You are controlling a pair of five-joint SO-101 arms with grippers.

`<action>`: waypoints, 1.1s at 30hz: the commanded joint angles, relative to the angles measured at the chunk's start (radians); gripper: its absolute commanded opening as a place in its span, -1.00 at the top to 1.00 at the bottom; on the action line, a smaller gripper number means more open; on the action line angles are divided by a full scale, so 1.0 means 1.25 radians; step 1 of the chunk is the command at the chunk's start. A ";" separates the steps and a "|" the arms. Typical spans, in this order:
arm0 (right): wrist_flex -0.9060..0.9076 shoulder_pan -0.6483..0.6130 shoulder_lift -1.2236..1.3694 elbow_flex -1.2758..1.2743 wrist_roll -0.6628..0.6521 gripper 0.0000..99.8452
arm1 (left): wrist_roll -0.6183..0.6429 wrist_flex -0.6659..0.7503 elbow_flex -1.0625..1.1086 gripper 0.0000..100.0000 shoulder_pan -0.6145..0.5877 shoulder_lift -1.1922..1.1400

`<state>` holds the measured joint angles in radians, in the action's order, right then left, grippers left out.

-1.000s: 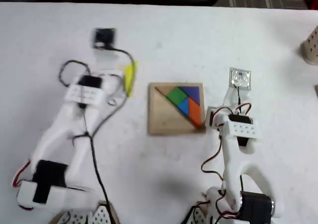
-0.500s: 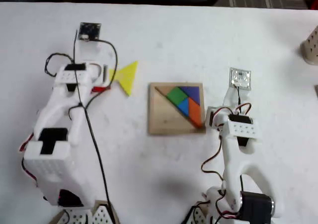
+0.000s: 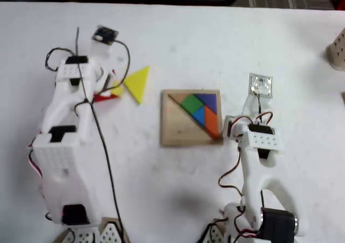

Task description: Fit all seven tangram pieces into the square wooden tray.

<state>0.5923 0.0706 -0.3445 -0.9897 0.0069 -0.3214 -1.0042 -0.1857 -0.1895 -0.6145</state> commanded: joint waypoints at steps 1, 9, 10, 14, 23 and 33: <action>-0.015 -0.007 -0.024 0.023 -0.011 0.96 | -0.047 -0.060 -0.091 0.31 0.023 -0.015; -0.015 -0.007 -0.023 0.023 -0.011 0.96 | -0.036 -0.190 -0.306 0.31 0.010 -0.159; -0.015 -0.007 -0.023 0.023 -0.011 0.96 | -0.033 -0.209 -0.344 0.31 0.013 -0.184; -0.015 -0.007 -0.023 0.023 -0.011 0.96 | -0.038 -0.295 -0.491 0.31 0.018 -0.279; -0.041 -0.006 -0.023 0.011 -0.011 0.96 | -0.075 -0.422 -0.733 0.64 0.019 -0.412; -0.041 -0.004 -0.023 0.011 -0.011 0.96 | -0.090 -0.538 -0.901 0.65 0.029 -0.481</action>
<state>0.5616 0.0706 -0.3445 -0.9897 0.0069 -0.4227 -1.6134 -1.2336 -0.1649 -1.1960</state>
